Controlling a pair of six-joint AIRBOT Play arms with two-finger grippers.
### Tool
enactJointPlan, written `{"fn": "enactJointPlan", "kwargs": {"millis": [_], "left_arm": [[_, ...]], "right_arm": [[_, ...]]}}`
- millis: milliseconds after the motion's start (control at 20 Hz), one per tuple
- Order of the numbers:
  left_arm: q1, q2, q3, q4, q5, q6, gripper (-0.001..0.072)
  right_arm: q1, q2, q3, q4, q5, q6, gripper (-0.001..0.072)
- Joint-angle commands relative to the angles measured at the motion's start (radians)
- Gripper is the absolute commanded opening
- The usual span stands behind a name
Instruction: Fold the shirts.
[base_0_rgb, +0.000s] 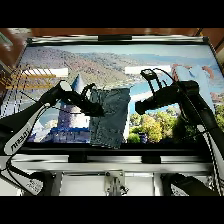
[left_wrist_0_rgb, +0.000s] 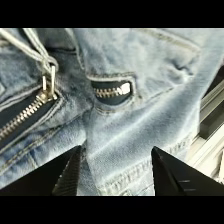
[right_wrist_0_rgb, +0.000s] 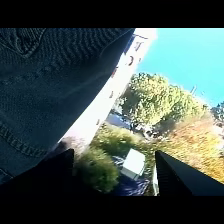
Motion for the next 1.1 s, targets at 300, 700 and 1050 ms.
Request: {"fn": "enactJointPlan", "kwargs": {"millis": [300, 700, 1050], "left_arm": [[-0.068, -0.054, 0.002, -0.034, 0.042, -0.014, 0.0418], [-0.008, 0.054, 0.044, -0.071, -0.009, 0.02, 0.0076], [0.019, 0.216, -0.086, 0.304, -0.051, -0.161, 0.0075]], "right_arm": [[-0.001, 0.0, 0.0, -0.003, 0.032, 0.001, 0.0629], [-0.001, 0.0, 0.0, -0.008, 0.037, 0.001, 0.0629], [-0.001, 0.0, 0.0, -0.005, 0.037, 0.002, 0.0629]]}}
